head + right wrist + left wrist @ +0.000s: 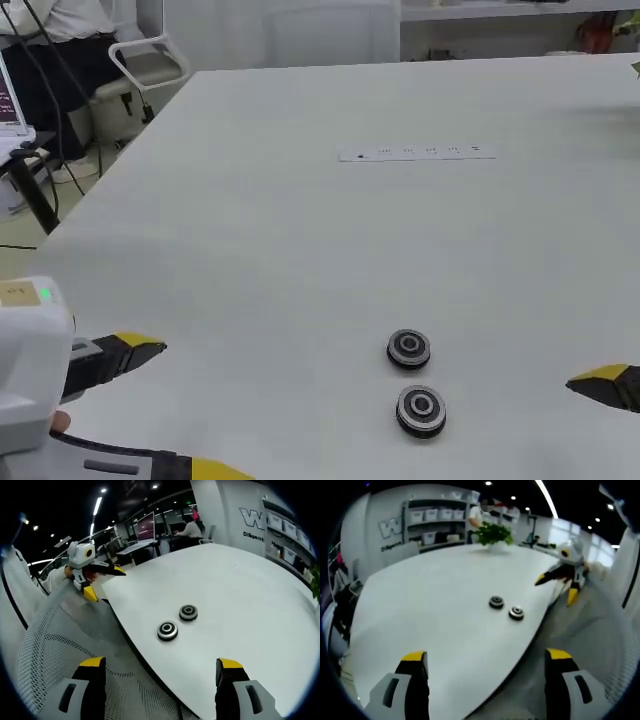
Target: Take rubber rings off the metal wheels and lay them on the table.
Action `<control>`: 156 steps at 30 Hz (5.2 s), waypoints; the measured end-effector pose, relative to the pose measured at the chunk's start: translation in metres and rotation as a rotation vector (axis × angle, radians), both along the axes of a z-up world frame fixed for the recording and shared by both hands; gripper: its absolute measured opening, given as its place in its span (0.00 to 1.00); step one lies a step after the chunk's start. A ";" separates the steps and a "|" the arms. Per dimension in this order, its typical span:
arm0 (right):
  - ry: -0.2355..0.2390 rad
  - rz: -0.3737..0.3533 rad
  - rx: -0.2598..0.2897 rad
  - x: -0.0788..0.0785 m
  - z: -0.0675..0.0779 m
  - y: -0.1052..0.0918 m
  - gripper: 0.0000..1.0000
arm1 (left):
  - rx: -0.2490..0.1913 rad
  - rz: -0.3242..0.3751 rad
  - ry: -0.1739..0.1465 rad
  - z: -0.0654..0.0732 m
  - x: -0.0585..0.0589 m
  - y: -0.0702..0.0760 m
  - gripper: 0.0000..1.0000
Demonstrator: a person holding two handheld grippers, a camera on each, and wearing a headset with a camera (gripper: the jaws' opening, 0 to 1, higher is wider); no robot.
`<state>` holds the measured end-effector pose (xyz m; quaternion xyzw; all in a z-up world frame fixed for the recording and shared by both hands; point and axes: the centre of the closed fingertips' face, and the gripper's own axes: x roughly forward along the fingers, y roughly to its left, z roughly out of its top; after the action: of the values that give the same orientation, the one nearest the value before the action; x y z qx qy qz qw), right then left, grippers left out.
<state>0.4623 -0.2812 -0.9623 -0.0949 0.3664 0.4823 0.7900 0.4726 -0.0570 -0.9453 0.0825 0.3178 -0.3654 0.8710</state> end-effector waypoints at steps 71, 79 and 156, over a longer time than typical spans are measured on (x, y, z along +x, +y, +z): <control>-0.248 0.045 0.133 0.060 0.093 0.030 0.85 | 0.015 -0.410 -0.385 0.144 0.048 -0.091 1.00; -0.313 0.052 0.218 0.077 0.113 0.043 0.83 | -0.116 -0.435 -0.425 0.146 0.064 -0.122 0.93; -0.087 0.305 -0.063 0.045 -0.054 0.057 0.26 | -0.075 -0.618 -0.148 -0.055 0.042 -0.172 0.16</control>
<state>0.5071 -0.2242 -1.0162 -0.1949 0.3280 0.5803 0.7195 0.5148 -0.2287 -1.0001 0.1695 0.1998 -0.6169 0.7421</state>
